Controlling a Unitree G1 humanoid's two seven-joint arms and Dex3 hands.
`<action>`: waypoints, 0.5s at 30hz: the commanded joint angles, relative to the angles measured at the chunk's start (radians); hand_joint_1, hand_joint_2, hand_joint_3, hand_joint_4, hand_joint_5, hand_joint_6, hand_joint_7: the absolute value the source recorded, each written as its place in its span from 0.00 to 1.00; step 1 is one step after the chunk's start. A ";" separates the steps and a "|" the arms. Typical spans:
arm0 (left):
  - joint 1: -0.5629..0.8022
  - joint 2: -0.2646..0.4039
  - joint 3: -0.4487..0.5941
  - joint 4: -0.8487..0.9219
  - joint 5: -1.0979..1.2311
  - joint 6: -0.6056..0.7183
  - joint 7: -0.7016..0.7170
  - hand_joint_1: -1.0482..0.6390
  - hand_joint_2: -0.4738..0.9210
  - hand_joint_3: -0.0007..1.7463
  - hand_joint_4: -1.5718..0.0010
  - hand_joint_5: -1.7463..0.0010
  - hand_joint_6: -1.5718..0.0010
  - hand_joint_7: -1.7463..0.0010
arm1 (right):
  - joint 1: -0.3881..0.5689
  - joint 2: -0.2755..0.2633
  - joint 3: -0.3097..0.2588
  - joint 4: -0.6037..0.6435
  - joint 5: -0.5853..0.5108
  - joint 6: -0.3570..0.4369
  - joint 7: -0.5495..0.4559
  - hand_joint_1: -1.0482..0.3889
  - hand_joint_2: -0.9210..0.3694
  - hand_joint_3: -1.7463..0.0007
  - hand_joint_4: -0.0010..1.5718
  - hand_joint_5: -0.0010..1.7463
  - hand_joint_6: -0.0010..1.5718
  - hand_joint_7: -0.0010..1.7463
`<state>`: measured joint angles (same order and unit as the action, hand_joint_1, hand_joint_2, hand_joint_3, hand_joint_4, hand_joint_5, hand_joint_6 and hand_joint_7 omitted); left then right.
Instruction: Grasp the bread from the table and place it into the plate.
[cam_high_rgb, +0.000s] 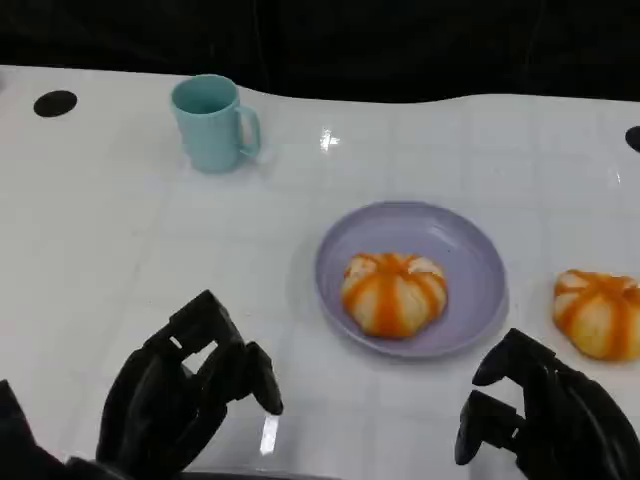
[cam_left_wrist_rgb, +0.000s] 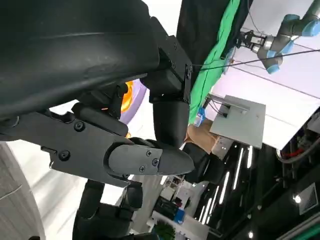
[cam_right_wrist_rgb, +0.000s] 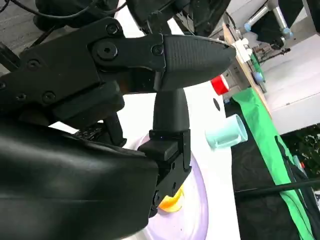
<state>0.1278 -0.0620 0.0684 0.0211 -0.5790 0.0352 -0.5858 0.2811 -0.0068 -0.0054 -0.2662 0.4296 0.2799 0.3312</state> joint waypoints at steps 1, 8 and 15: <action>0.037 0.001 0.009 -0.005 -0.014 -0.014 -0.023 0.31 1.00 0.22 0.50 0.00 0.65 0.00 | 0.003 -0.009 -0.009 -0.016 0.014 0.004 -0.003 0.36 0.00 0.70 0.49 1.00 0.30 1.00; 0.075 -0.012 0.007 -0.004 -0.007 -0.019 -0.016 0.31 1.00 0.22 0.51 0.00 0.66 0.00 | 0.003 -0.006 -0.014 -0.014 0.027 0.007 0.001 0.36 0.00 0.71 0.49 1.00 0.30 1.00; 0.073 -0.011 0.010 0.021 -0.001 -0.026 -0.020 0.30 1.00 0.21 0.51 0.00 0.66 0.00 | -0.002 -0.009 -0.014 -0.009 0.023 0.004 -0.002 0.36 0.00 0.71 0.49 1.00 0.30 1.00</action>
<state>0.2027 -0.0815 0.0706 0.0291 -0.5857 0.0256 -0.5973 0.2822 -0.0067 -0.0082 -0.2705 0.4423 0.2865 0.3299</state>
